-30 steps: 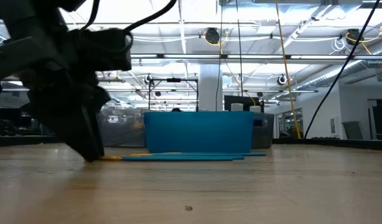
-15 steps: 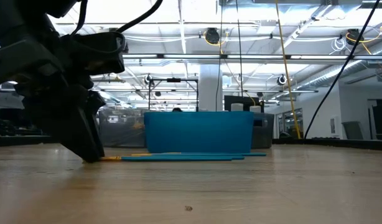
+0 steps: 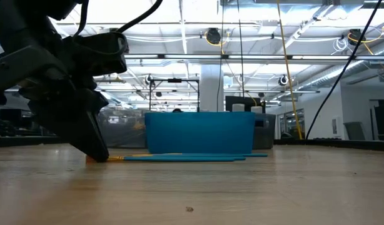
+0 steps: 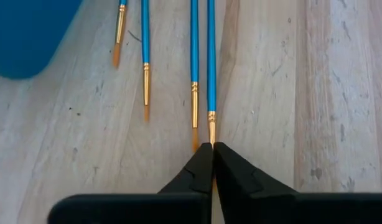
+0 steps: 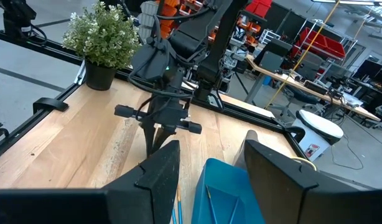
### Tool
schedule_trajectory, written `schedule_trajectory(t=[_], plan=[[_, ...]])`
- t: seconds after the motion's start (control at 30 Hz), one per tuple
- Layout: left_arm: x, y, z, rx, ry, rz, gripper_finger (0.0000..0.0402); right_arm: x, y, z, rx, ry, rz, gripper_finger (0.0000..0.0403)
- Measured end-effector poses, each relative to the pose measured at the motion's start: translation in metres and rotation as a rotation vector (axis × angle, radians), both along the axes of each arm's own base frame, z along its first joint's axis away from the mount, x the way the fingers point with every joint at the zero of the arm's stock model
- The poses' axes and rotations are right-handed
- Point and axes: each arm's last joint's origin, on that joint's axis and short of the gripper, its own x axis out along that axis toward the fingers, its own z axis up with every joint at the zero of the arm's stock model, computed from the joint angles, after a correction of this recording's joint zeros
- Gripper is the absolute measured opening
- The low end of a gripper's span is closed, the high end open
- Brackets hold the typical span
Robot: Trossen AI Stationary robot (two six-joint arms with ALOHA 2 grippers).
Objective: Pick & Place Paint Supplies
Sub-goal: Put the blue paint brush into the blue bin
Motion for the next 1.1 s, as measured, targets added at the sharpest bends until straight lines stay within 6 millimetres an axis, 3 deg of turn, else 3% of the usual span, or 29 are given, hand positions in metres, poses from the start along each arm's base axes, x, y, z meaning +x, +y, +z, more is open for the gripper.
schedule_trajectory(t=[0.43, 1.1], plan=[[0.001, -0.002, 0.001, -0.020, 0.002, -0.003, 0.0006, 0.000, 0.000, 0.000, 0.000, 0.000, 0.000, 0.0171], [0.020, -0.013, 0.024, -0.020, -0.047, -0.010, 0.0002, 0.000, 0.000, 0.000, 0.000, 0.000, 0.000, 0.0171]])
